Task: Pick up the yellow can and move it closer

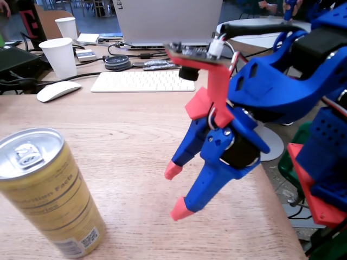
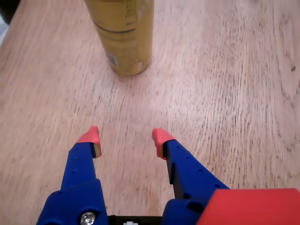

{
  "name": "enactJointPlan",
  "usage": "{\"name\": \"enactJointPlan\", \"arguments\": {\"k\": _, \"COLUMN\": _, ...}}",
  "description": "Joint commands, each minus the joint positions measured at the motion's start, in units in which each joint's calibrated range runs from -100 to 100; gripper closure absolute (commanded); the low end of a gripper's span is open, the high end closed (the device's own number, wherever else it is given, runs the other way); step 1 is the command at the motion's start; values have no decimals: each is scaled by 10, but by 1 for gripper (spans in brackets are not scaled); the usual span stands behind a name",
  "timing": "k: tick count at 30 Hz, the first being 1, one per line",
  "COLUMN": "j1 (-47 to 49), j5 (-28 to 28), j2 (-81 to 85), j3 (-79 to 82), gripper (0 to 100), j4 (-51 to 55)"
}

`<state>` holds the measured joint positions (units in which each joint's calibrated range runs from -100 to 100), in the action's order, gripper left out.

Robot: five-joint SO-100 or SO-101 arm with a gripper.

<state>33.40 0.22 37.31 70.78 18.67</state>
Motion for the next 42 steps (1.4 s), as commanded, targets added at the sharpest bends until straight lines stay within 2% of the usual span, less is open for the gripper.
{"name": "enactJointPlan", "arguments": {"k": 1, "j1": -2, "j5": -1, "j2": -3, "j3": -11, "gripper": 75, "j4": -122}}
{"name": "enactJointPlan", "arguments": {"k": 3, "j1": -2, "j5": -1, "j2": -37, "j3": 17, "gripper": 75, "j4": -211}}
{"name": "enactJointPlan", "arguments": {"k": 8, "j1": -4, "j5": -1, "j2": -66, "j3": 69, "gripper": 75, "j4": -321}}
{"name": "enactJointPlan", "arguments": {"k": 13, "j1": -4, "j5": -2, "j2": -68, "j3": 169, "gripper": 75, "j4": -529}}
{"name": "enactJointPlan", "arguments": {"k": 18, "j1": -6, "j5": -1, "j2": -132, "j3": 179, "gripper": 75, "j4": -642}}
{"name": "enactJointPlan", "arguments": {"k": 30, "j1": -6, "j5": 4, "j2": -125, "j3": 219, "gripper": 75, "j4": -660}}
{"name": "enactJointPlan", "arguments": {"k": 33, "j1": -38, "j5": 0, "j2": -125, "j3": 217, "gripper": 74, "j4": -660}}
{"name": "enactJointPlan", "arguments": {"k": 37, "j1": -43, "j5": -1, "j2": -125, "j3": 219, "gripper": 57, "j4": -660}}
{"name": "enactJointPlan", "arguments": {"k": 42, "j1": -43, "j5": -1, "j2": -125, "j3": 218, "gripper": 47, "j4": -660}}
